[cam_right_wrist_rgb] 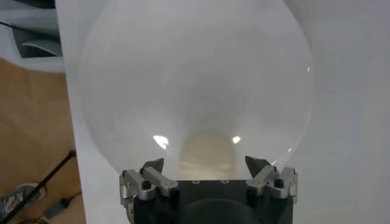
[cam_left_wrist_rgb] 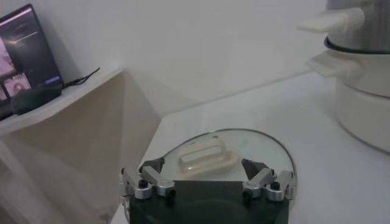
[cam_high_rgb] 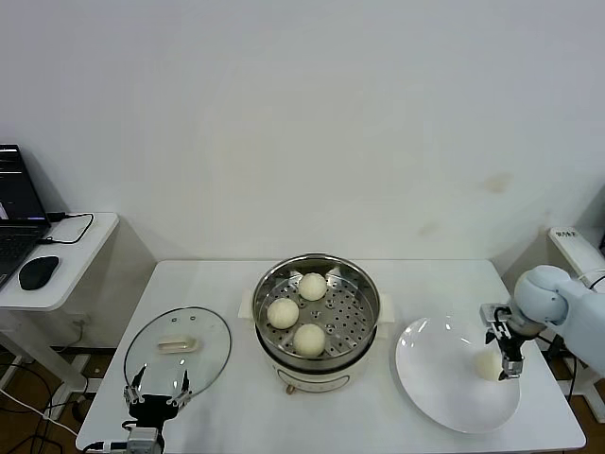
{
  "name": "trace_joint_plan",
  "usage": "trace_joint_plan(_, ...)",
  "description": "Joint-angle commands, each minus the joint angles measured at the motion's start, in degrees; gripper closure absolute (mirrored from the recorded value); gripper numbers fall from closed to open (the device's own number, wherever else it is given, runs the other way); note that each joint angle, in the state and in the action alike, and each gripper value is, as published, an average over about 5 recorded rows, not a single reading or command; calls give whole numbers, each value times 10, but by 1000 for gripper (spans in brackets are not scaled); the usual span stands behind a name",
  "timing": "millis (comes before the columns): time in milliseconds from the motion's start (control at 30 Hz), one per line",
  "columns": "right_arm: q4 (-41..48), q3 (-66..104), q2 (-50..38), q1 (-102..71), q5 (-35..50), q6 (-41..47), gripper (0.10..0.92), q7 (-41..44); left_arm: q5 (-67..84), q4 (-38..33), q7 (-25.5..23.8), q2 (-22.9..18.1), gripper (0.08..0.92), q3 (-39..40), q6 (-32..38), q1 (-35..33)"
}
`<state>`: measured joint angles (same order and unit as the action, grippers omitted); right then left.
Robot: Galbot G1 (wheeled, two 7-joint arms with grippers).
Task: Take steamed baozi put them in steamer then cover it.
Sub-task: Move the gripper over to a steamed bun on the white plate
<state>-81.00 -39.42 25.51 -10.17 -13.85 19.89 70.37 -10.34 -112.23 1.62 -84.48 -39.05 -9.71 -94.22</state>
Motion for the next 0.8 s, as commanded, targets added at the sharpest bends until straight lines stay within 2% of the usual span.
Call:
trace_joint_plan(33, 26, 21, 11, -35, -25, -5, 203, -21, -1, 4, 1, -1, 177, 0, 0, 0)
trace_joint_plan(800, 48, 21, 38, -37, -24, 0, 203, -35, -2, 14, -1, -1, 177, 1, 0, 6)
